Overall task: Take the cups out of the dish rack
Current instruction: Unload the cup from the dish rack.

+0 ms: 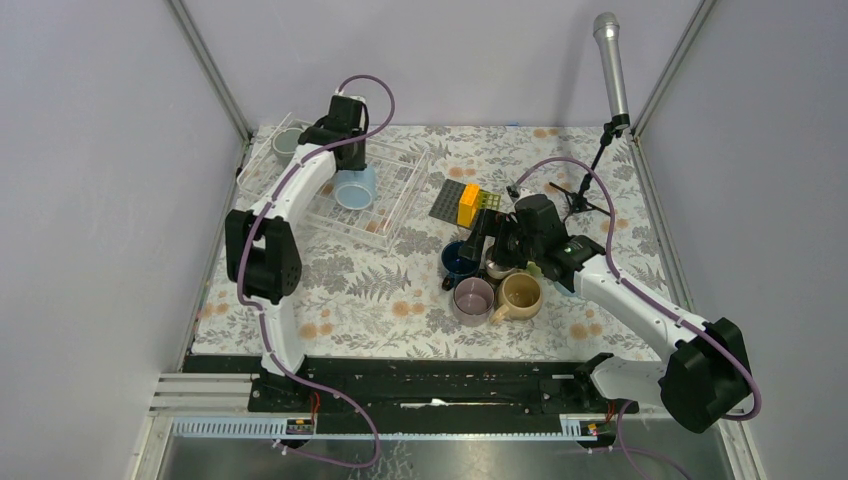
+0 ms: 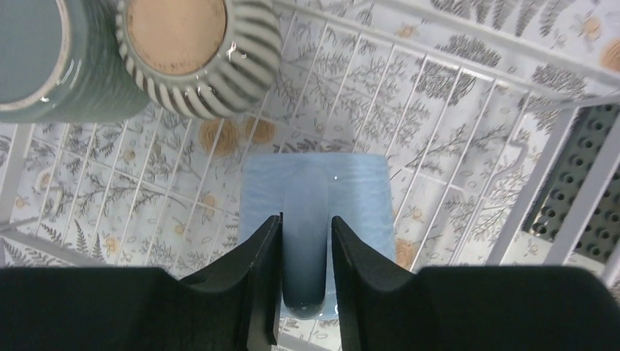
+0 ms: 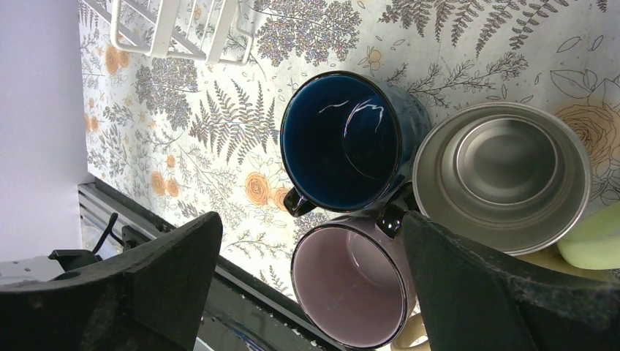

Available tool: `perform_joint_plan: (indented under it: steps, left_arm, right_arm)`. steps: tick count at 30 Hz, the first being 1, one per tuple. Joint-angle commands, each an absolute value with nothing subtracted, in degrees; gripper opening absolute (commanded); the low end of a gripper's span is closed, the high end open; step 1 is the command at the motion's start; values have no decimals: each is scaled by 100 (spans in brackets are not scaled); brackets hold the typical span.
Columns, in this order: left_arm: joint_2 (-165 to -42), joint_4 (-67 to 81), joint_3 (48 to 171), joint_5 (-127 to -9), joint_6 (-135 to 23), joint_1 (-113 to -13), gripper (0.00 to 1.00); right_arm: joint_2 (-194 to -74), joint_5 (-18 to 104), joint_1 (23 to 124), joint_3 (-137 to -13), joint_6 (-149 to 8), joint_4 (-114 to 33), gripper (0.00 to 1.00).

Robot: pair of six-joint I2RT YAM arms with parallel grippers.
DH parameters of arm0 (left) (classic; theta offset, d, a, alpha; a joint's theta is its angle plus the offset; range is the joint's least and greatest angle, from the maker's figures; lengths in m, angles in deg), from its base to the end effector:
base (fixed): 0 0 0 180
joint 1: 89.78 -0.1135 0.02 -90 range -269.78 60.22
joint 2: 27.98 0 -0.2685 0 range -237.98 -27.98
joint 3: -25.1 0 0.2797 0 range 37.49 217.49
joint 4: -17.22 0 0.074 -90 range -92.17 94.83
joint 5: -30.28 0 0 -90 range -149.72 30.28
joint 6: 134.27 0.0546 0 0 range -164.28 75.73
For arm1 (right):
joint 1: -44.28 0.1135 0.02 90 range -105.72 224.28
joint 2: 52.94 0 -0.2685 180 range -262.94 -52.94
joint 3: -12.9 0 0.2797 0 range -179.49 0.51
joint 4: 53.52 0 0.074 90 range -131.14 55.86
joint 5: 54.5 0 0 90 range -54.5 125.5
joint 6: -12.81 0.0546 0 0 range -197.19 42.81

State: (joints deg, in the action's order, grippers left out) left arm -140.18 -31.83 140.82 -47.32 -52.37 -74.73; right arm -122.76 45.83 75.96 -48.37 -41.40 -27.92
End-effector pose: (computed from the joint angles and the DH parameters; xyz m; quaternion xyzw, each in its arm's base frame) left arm 0.4761 -0.1159 0.2884 0.0150 0.9210 0.0225 0.3886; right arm 0.2584 0.1710 0.2522 -0.0106 0.8809 0.3252 0.3437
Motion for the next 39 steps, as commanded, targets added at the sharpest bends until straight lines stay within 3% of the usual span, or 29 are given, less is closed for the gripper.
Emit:
perform_joint_plan:
  steps: [1,6,12,19,39]
  left_arm:
    - [-14126,-3575,14059,-4533,-5288,-7467,35]
    - [-14141,-3595,14072,-4483,-5295,-7449,33]
    - [-14171,-3606,14388,-4299,-5170,-7425,1]
    - [-13815,-3347,14577,-4090,-4866,-7375,0]
    - [-13008,-3219,14890,-5019,-4516,-7370,0]
  right_arm:
    - [-12236,4683,7628,-4871,-4245,-2962,100]
    - [-12237,4683,7627,-4862,-4246,-2962,100]
    - [-12236,4684,7629,-4871,-4273,-2963,100]
    - [-12274,4661,7633,-4951,-4365,-2967,100]
    - [-12409,4914,7629,-5587,-4802,-3569,100]
